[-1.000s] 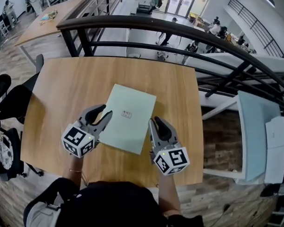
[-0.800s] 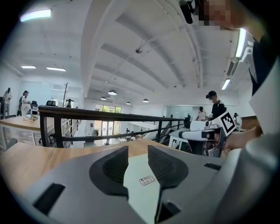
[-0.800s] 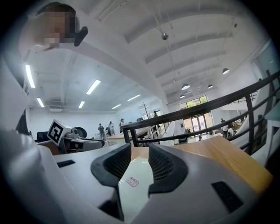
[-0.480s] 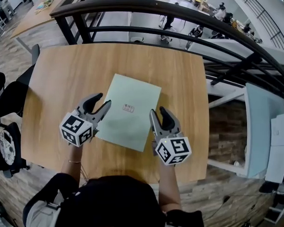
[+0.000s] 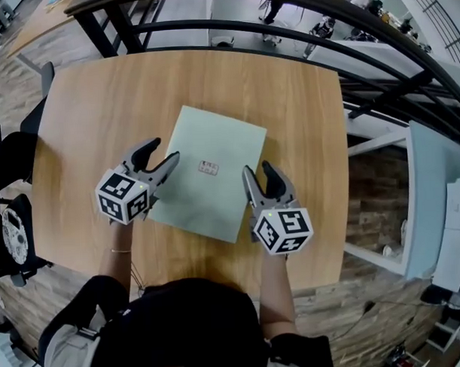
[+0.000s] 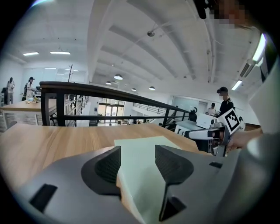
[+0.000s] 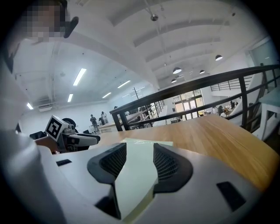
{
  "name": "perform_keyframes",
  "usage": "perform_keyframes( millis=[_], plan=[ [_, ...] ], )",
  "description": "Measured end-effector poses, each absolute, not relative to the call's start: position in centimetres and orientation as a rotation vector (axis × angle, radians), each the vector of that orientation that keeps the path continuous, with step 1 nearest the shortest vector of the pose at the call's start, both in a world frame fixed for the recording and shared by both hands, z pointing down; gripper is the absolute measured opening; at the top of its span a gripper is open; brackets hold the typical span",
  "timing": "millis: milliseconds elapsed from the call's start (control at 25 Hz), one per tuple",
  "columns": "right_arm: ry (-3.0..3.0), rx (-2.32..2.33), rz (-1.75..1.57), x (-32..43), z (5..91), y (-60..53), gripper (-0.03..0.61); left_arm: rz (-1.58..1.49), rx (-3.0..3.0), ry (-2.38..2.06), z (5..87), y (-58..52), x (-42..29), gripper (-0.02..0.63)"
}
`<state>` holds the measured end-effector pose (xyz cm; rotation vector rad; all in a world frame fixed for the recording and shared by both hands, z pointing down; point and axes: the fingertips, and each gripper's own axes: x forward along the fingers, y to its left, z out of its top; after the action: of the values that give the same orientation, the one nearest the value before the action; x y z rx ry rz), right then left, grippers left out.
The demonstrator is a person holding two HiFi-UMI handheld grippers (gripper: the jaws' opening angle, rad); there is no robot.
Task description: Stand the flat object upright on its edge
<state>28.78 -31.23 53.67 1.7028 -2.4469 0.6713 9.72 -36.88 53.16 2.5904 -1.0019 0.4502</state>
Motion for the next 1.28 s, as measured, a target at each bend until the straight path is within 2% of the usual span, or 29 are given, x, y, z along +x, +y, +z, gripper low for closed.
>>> perform_keyframes(
  millis=[240, 560, 720, 1280],
  plan=[
    [-2.391, 1.711, 0.719, 29.1, 56.0, -32.1, 0.189, 0.478, 2.561, -0.989, 55.1, -38.3, 9.4, 0.236],
    [-2.329, 1.7, 0.808, 29.5, 58.9, -32.7, 0.219, 0.545, 2.5, -0.927, 58.1, -39.3, 9.9, 0.276],
    [-2.299, 1.661, 0.863, 29.5, 60.5, -32.7, 0.229, 0.616, 2.461, -0.878, 59.7, -39.3, 10.0, 0.276],
    [-2.316, 1.642, 1.045, 29.2, 61.9, -33.1, 0.241, 0.578, 2.39, -0.765, 60.6, -39.8, 11.4, 0.281]
  ],
)
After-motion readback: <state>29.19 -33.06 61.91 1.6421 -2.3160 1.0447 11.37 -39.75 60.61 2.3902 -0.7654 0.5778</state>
